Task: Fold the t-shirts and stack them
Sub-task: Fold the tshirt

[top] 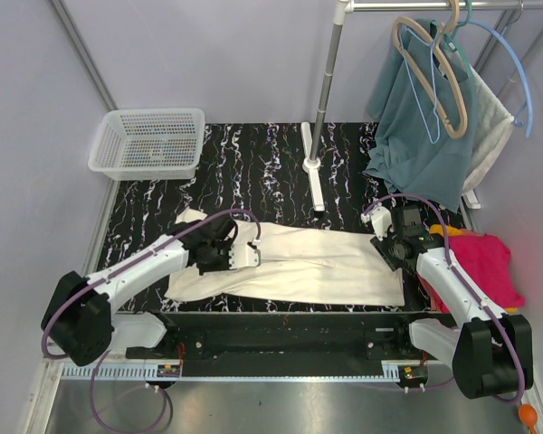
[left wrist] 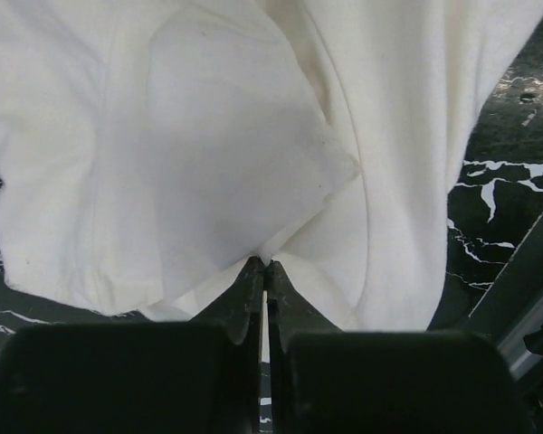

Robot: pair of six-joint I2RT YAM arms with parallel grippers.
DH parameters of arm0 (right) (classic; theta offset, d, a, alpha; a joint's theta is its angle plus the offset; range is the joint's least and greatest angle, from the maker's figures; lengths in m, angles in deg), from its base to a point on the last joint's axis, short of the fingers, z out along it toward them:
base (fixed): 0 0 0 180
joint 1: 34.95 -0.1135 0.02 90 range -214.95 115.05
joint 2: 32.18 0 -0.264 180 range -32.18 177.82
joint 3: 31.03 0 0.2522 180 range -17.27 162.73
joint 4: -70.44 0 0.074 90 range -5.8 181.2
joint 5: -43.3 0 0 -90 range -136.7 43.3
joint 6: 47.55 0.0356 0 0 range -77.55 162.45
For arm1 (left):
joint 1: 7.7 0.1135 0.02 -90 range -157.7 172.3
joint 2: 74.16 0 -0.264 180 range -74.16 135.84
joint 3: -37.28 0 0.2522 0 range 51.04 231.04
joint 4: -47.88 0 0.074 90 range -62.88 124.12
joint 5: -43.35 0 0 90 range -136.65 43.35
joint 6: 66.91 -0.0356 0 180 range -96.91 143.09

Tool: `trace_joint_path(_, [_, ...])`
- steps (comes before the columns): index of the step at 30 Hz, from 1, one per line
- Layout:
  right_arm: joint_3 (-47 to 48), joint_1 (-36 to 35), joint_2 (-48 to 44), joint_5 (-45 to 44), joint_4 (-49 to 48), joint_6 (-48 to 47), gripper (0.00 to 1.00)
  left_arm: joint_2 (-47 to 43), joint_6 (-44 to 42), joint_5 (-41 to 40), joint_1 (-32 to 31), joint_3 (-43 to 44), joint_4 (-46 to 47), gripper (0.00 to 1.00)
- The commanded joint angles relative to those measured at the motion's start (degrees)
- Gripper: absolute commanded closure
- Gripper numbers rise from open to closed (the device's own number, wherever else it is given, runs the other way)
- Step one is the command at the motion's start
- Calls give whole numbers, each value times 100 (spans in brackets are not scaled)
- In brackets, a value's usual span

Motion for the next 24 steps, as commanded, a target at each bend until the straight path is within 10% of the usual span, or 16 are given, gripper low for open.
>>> trace_joint_path(1, [13, -30, -48, 3, -73, 89, 55, -336, 238, -201, -154, 227, -344, 100])
trace_joint_path(24, [4, -38, -144, 29, -73, 63, 55, -548, 1319, -449, -1314, 649, -1389, 100])
